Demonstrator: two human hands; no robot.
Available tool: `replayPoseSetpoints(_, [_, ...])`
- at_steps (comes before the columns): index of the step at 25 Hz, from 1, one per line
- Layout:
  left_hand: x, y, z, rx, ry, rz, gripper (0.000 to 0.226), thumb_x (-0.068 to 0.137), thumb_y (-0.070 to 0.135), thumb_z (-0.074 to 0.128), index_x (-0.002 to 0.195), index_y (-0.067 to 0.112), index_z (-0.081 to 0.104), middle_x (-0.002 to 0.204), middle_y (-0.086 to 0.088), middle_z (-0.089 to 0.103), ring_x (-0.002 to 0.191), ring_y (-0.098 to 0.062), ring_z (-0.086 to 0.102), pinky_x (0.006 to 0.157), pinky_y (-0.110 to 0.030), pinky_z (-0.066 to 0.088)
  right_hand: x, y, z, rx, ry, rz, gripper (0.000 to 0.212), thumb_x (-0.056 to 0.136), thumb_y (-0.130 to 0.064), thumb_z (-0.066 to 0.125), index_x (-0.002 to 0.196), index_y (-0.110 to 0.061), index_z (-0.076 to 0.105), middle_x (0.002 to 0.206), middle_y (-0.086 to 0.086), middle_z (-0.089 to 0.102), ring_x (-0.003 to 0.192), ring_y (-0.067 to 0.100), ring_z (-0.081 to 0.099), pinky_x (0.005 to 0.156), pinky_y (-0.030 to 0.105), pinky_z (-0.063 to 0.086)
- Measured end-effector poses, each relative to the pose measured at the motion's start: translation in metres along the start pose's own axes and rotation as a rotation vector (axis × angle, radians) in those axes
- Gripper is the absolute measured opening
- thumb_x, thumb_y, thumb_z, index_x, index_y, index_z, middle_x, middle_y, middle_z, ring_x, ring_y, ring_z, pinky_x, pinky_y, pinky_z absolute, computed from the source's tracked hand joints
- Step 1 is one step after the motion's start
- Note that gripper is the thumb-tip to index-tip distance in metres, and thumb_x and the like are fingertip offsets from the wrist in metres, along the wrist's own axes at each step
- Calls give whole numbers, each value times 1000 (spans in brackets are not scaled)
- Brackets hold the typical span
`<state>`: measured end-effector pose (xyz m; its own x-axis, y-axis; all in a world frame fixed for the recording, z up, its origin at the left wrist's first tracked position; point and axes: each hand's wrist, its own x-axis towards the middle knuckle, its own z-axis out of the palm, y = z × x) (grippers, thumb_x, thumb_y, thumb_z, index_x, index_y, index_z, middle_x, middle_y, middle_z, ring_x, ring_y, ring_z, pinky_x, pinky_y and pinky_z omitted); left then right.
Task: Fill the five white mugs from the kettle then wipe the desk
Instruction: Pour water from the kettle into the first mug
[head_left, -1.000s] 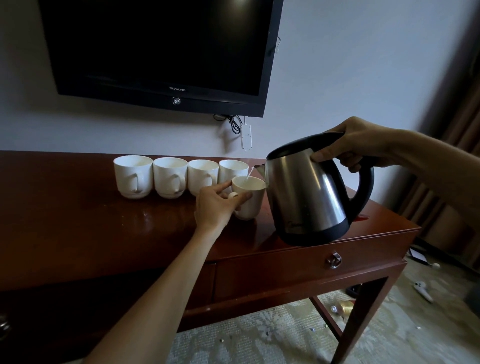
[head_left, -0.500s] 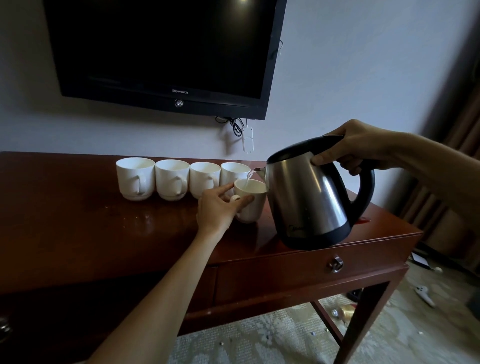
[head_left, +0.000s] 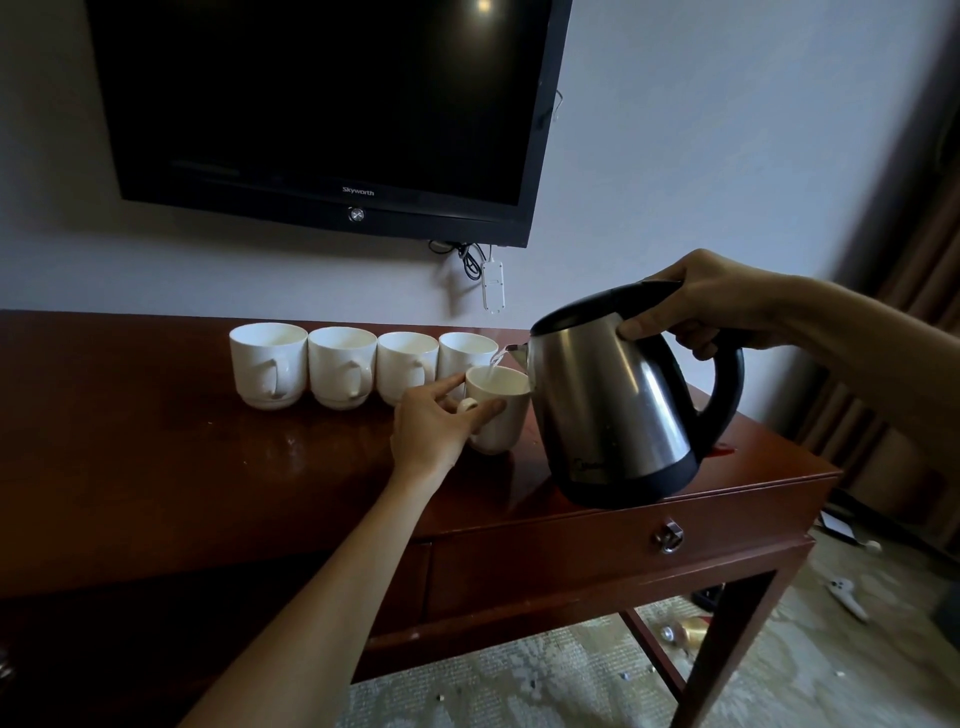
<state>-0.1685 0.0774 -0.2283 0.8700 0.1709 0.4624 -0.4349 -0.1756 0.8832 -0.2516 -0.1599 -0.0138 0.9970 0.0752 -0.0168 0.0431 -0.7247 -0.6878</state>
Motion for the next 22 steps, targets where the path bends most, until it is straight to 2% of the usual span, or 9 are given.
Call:
replayPoseSetpoints(4, [-1, 1, 0, -4, -7, 5, 98, 47, 77, 76, 128, 23, 72, 51, 9, 61, 62, -14, 66, 79, -56, 60, -1, 0, 0, 6, -14, -7, 41, 69, -19, 88, 99, 3, 71, 53, -2, 26, 41, 12, 26, 40, 23, 30])
replayPoseSetpoints(9, [-1, 3, -1, -1, -11, 16, 95, 48, 76, 75, 127, 23, 73, 49, 11, 58, 58, -9, 61, 74, -54, 59, 0, 3, -1, 1, -9, -5, 45, 76, -15, 86, 105, 13, 67, 52, -2, 27, 42, 13, 25, 41, 23, 29])
replayPoseSetpoints(15, [0, 1, 0, -7, -17, 21, 92, 49, 75, 76, 126, 25, 73, 49, 11, 54, 59, -10, 58, 76, -53, 58, -2, 0, 0, 15, -20, -5, 25, 71, -17, 87, 85, -3, 72, 53, -2, 27, 42, 13, 25, 41, 23, 29])
replayPoseSetpoints(19, [0, 0, 0, -12, -10, 16, 93, 49, 75, 77, 127, 25, 73, 49, 12, 55, 60, -9, 60, 77, -51, 58, -1, 0, 0, 7, -16, -14, 25, 72, -18, 87, 86, -3, 72, 52, -2, 28, 42, 13, 27, 40, 22, 30])
replayPoseSetpoints(22, [1, -2, 1, 0, -18, 22, 81, 57, 62, 86, 127, 24, 73, 45, 15, 53, 56, -6, 56, 75, -50, 58, 1, 1, -1, 15, -24, -18, 31, 70, -18, 87, 92, 1, 74, 52, -2, 29, 41, 12, 27, 40, 21, 31])
